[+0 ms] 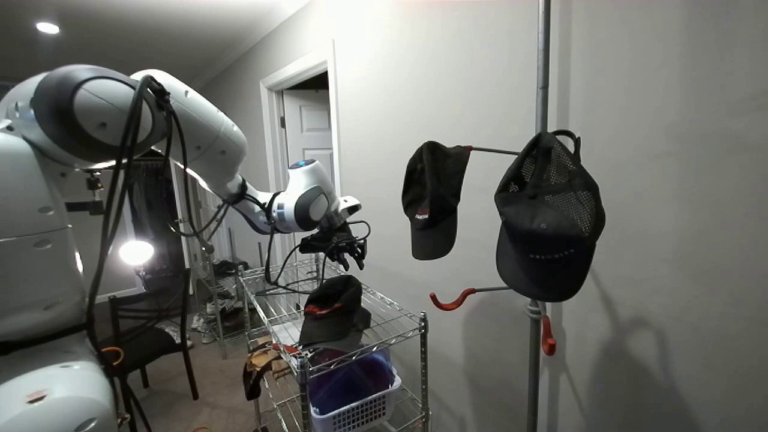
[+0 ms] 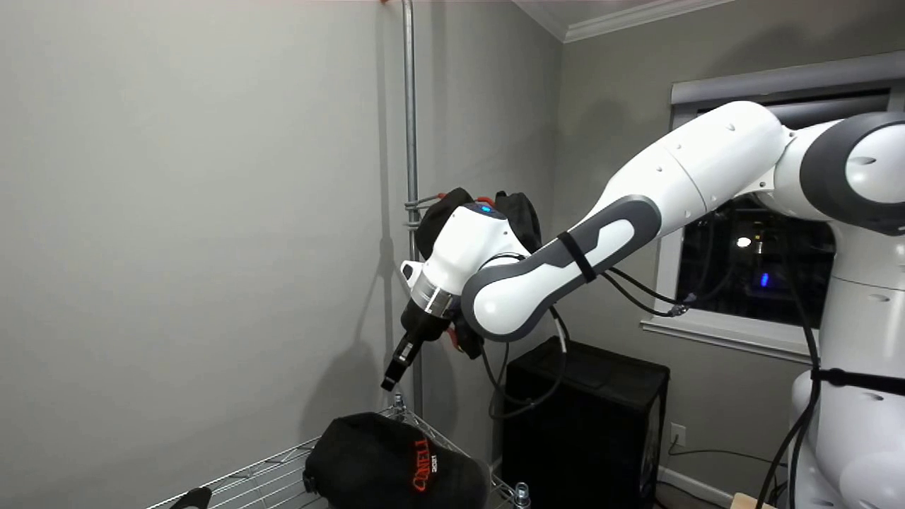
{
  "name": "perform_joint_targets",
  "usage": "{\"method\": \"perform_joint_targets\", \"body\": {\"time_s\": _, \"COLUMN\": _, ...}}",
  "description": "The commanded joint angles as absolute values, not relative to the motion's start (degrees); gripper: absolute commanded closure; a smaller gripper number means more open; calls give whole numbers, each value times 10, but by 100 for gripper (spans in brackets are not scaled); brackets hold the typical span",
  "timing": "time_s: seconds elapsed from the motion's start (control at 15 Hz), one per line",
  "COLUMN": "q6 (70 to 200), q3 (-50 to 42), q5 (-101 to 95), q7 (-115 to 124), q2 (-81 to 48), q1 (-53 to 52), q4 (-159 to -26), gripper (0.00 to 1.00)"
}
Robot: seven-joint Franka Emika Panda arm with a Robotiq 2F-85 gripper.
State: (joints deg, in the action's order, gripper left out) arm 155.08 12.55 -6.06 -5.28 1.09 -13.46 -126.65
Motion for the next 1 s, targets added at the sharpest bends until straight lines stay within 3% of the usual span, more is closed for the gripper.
{"method": "perform_joint_targets", "body": {"time_s": 0.0, "q6": 1526, "q3": 122, "q5": -97, "q7": -37, "q2": 31, "q1": -126, "q4": -1277, "gripper": 21}}
{"method": "perform_joint_targets", "body": {"time_s": 0.2, "q6": 1529, "q3": 118, "q5": -117, "q7": -39, "q2": 68, "q1": -121, "q4": -1312, "gripper": 2}}
{"method": "perform_joint_targets", "body": {"time_s": 0.93, "q6": 1526, "q3": 69, "q5": -108, "q7": -55, "q2": 346, "q1": -86, "q4": -1513, "gripper": 0}}
